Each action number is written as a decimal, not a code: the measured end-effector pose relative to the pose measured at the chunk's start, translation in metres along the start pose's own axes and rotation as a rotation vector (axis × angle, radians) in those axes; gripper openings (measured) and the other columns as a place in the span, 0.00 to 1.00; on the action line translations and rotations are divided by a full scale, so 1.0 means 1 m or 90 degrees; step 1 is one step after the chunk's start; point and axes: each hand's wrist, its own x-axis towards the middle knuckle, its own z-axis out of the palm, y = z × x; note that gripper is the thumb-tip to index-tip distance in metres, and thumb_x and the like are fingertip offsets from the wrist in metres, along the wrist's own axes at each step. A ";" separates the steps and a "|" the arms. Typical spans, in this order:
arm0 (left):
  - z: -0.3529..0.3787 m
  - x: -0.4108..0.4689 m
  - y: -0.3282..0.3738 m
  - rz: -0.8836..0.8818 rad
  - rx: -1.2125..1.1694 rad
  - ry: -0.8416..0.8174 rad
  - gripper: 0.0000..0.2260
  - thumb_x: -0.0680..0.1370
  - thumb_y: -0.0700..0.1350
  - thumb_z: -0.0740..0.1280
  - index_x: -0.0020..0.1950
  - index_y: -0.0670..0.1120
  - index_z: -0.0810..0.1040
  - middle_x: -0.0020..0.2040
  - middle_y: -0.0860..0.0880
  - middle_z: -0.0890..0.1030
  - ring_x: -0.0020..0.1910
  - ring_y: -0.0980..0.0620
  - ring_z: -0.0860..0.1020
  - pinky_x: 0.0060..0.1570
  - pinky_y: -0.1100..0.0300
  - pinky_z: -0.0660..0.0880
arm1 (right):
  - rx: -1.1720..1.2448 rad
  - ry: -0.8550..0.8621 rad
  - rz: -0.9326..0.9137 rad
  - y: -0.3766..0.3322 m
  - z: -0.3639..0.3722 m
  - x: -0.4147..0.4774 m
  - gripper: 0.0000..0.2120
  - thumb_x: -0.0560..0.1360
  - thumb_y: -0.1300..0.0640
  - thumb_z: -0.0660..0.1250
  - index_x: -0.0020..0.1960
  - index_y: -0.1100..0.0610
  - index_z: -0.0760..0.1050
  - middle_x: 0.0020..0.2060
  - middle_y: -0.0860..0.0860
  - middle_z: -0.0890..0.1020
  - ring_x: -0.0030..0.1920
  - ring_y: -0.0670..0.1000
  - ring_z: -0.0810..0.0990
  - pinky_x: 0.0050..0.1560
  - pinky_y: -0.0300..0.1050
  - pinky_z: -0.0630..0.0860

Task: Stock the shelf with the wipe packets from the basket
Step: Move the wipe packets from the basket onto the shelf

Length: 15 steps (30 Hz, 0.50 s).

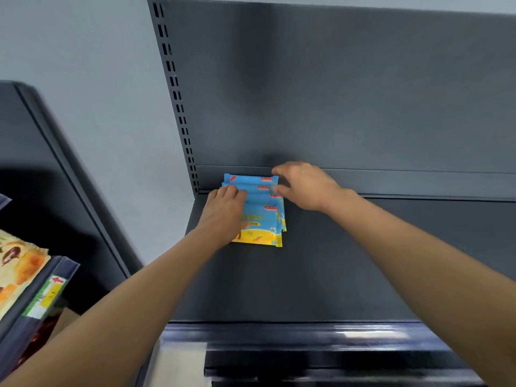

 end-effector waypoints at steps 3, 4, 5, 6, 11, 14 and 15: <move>-0.015 -0.011 0.001 0.010 -0.023 0.031 0.25 0.75 0.53 0.65 0.69 0.47 0.64 0.64 0.48 0.69 0.63 0.47 0.66 0.66 0.54 0.57 | -0.022 0.042 0.002 -0.013 -0.006 -0.021 0.21 0.78 0.48 0.61 0.67 0.57 0.68 0.63 0.55 0.73 0.64 0.57 0.70 0.62 0.51 0.70; -0.022 -0.016 0.001 0.019 -0.031 0.049 0.24 0.75 0.52 0.65 0.68 0.47 0.64 0.63 0.48 0.70 0.63 0.47 0.66 0.66 0.55 0.56 | -0.026 0.056 0.003 -0.017 -0.006 -0.028 0.21 0.78 0.49 0.60 0.68 0.57 0.68 0.64 0.55 0.73 0.65 0.56 0.69 0.63 0.51 0.68; -0.030 -0.021 0.001 0.032 -0.043 0.075 0.23 0.75 0.51 0.65 0.68 0.46 0.65 0.63 0.47 0.70 0.63 0.46 0.67 0.66 0.55 0.56 | -0.034 0.067 0.004 -0.021 -0.007 -0.036 0.21 0.78 0.49 0.60 0.68 0.57 0.68 0.64 0.55 0.73 0.65 0.56 0.69 0.64 0.51 0.67; -0.038 -0.027 0.003 0.045 -0.056 0.101 0.22 0.75 0.50 0.65 0.67 0.46 0.66 0.62 0.47 0.71 0.62 0.46 0.67 0.65 0.55 0.56 | -0.043 0.078 0.005 -0.025 -0.007 -0.044 0.20 0.78 0.50 0.60 0.67 0.57 0.68 0.64 0.54 0.73 0.65 0.56 0.69 0.64 0.50 0.67; -0.080 -0.055 0.026 0.134 -0.122 0.251 0.19 0.71 0.44 0.71 0.60 0.42 0.74 0.55 0.43 0.75 0.56 0.41 0.72 0.61 0.53 0.58 | -0.077 0.139 0.054 -0.038 -0.018 -0.094 0.23 0.77 0.48 0.61 0.69 0.57 0.65 0.66 0.53 0.71 0.66 0.55 0.67 0.65 0.48 0.63; -0.100 -0.076 0.067 0.205 -0.129 0.347 0.19 0.67 0.42 0.74 0.55 0.39 0.76 0.50 0.41 0.78 0.50 0.39 0.76 0.61 0.51 0.60 | -0.139 0.162 0.112 -0.035 -0.028 -0.149 0.26 0.77 0.48 0.63 0.71 0.57 0.63 0.68 0.53 0.68 0.67 0.56 0.66 0.63 0.48 0.61; -0.107 -0.086 0.084 0.233 -0.140 0.366 0.19 0.67 0.43 0.74 0.55 0.39 0.76 0.50 0.41 0.78 0.50 0.39 0.76 0.62 0.50 0.61 | -0.154 0.170 0.143 -0.033 -0.032 -0.172 0.27 0.76 0.48 0.63 0.71 0.57 0.63 0.69 0.53 0.68 0.67 0.56 0.65 0.62 0.48 0.61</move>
